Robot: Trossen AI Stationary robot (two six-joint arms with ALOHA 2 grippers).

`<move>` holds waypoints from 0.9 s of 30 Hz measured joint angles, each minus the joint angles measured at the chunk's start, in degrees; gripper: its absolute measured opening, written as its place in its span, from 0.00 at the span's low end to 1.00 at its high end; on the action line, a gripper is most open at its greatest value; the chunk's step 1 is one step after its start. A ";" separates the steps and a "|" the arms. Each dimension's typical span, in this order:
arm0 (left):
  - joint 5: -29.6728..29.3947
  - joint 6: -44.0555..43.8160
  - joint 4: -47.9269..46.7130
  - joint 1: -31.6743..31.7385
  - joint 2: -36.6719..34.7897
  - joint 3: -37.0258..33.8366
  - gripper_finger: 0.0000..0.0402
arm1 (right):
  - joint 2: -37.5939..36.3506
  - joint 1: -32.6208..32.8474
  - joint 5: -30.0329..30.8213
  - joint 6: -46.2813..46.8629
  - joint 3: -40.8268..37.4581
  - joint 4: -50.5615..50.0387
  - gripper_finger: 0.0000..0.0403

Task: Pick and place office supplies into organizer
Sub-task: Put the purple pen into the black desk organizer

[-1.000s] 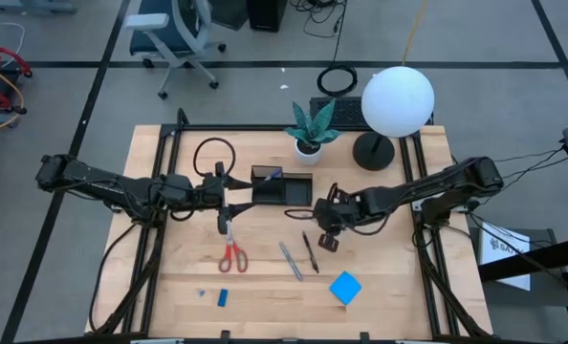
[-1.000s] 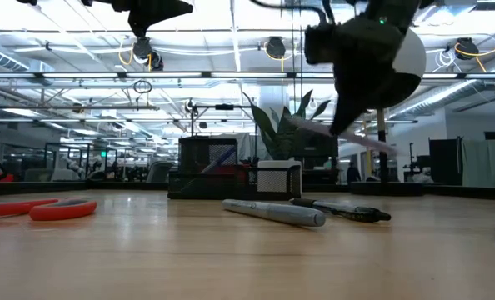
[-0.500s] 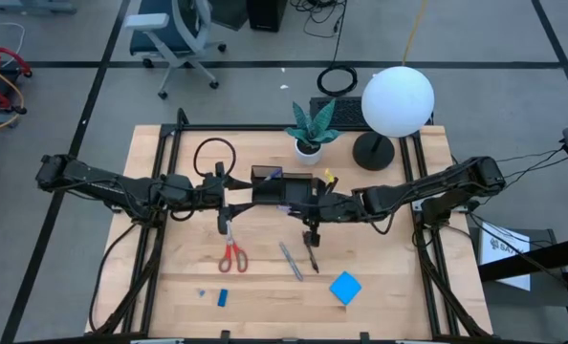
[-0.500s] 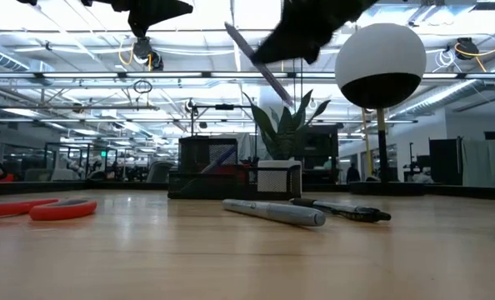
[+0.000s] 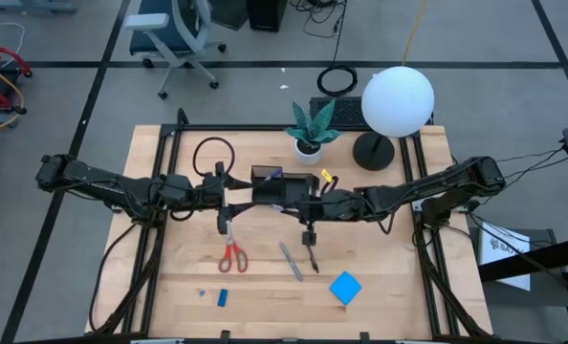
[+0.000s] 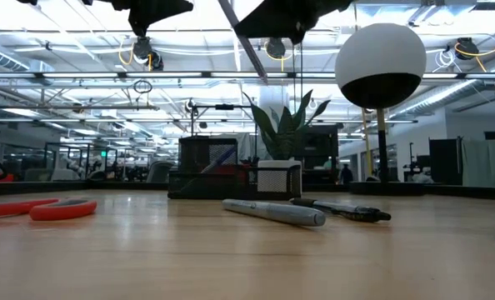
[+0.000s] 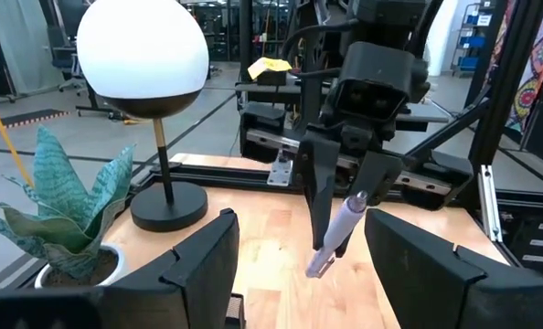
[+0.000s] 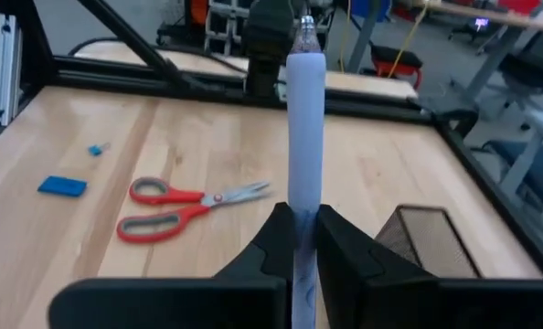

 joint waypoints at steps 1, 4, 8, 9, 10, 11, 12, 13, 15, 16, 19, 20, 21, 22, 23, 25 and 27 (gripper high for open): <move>0.00 0.01 0.15 0.00 0.00 0.00 0.61 | 0.00 -0.08 0.03 -0.65 0.00 0.73 0.04; 0.00 0.03 0.56 0.00 0.09 0.00 0.61 | 0.00 -0.31 -0.06 -1.88 0.00 3.05 0.04; 1.08 0.30 2.36 0.00 1.36 0.00 0.61 | 0.00 -0.33 -0.06 -3.79 0.00 4.80 0.04; 2.11 0.53 2.94 0.00 1.91 0.00 0.61 | 0.00 -0.32 -0.07 -4.11 0.00 5.10 0.04; 3.05 0.92 3.60 0.00 2.50 0.00 0.61 | 0.00 -0.28 -0.08 -4.28 0.00 5.27 0.04; 3.57 1.07 4.06 0.00 3.04 0.00 0.61 | 0.00 -0.28 -0.06 -4.29 0.00 5.28 0.04; 3.72 1.26 4.62 -0.04 3.67 0.00 0.61 | 0.00 -0.28 -0.04 -4.29 0.00 5.28 0.04; 3.74 1.38 5.32 -0.04 4.31 0.00 0.61 | 0.00 -0.28 -0.04 -4.29 0.00 5.26 0.04; 3.75 1.39 6.34 -0.02 5.55 0.00 0.61 | 0.00 -0.28 -0.04 -4.29 0.00 5.26 0.04; 3.74 1.39 6.86 -0.02 6.18 0.00 0.61 | 0.00 -0.28 -0.03 -4.29 0.00 5.25 0.04; 3.76 1.41 9.27 0.00 8.13 0.00 0.61 | 0.00 -0.28 -0.03 -4.29 0.00 5.24 0.04; 3.76 1.44 10.24 0.00 8.70 0.00 0.61 | 0.00 -0.27 -0.04 -4.29 0.00 5.24 0.04; 3.77 1.46 11.14 0.00 9.18 0.00 0.61 | 0.00 -0.26 -0.06 -4.29 0.00 5.24 0.04; 3.80 1.50 12.34 0.00 9.62 0.00 0.61 | 0.00 -0.26 -0.08 -4.29 0.00 5.24 0.04; 3.98 1.67 13.53 0.00 10.08 0.00 0.61 | 0.00 -0.26 -0.06 -4.29 0.00 5.24 0.04; 5.17 2.16 15.31 0.00 11.03 0.00 0.61 | -0.01 -0.26 -0.08 -4.28 0.00 5.22 0.04; 5.91 2.76 16.86 0.00 11.93 0.00 0.61 | -0.02 -0.26 -0.08 -4.16 0.00 5.22 0.04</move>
